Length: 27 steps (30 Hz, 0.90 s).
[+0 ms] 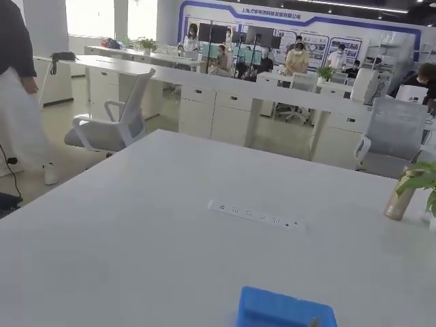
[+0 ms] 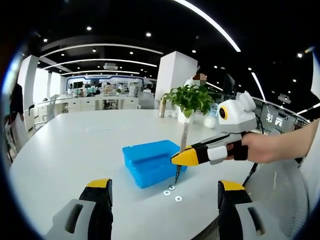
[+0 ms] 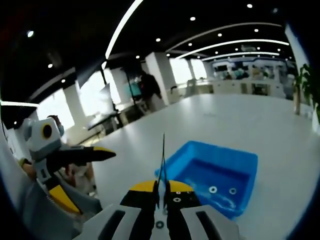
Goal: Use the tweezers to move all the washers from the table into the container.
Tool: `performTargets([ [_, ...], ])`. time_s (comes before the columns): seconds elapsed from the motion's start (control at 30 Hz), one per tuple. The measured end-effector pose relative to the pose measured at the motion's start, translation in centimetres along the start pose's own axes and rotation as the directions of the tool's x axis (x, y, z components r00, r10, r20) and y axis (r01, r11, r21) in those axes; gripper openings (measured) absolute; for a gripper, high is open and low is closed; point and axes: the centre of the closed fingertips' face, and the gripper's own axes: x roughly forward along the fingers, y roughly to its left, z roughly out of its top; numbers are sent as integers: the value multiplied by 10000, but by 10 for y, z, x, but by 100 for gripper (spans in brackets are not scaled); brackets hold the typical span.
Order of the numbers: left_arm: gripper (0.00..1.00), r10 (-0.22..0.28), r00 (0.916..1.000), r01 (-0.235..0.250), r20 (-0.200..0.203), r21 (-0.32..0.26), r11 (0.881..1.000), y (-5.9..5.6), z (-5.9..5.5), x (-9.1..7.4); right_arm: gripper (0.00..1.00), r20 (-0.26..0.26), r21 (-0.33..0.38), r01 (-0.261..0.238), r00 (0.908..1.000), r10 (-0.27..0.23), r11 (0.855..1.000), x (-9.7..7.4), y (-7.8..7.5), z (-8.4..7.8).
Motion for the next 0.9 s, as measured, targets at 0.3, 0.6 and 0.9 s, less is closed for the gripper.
performTargets([
  [0.3,88,8,10000,-8,-61,28,10000,0,0,0,4,-550,394,-148,9983,170,9991,2,10,-22],
  [0.6,88,-37,9998,39,-219,82,10000,-1,-3,0,4,-895,840,-140,9958,215,9964,7,9,-43],
  [0.9,87,-53,9994,59,-337,154,9999,-2,-5,0,4,-977,680,-212,9948,278,9975,9,11,-43],
])
